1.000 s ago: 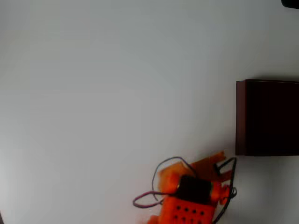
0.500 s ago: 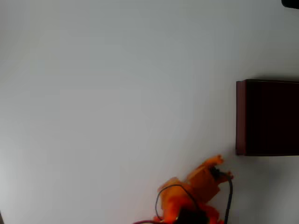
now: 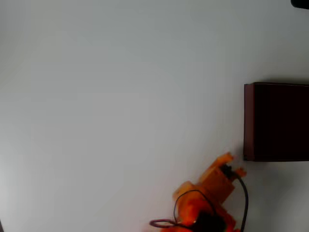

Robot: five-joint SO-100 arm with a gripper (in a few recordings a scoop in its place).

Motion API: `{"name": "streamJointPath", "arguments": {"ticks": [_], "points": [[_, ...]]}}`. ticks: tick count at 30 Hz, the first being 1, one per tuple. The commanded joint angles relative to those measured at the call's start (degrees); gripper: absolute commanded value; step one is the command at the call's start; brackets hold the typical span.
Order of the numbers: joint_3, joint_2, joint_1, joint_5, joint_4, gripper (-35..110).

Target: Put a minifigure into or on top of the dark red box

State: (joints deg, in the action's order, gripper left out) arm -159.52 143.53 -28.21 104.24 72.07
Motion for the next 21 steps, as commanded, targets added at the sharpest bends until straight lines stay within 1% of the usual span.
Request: {"name": "streamJointPath", "arguments": {"ticks": [1,6,9,13,17,21], "points": [[3.4,0.7,-3.5,-4.8,-2.8,16],[5.4,1.4,-7.1,-8.3,-4.9,16],[7.0,1.8,-10.5,-14.2,-4.7,16],[5.1,5.2,-12.8,-18.3,-6.1,17],[1.5,7.5,-13.7,-17.9,-5.4,17],[1.4,7.0,-10.0,-13.4,-1.1,17]]}}
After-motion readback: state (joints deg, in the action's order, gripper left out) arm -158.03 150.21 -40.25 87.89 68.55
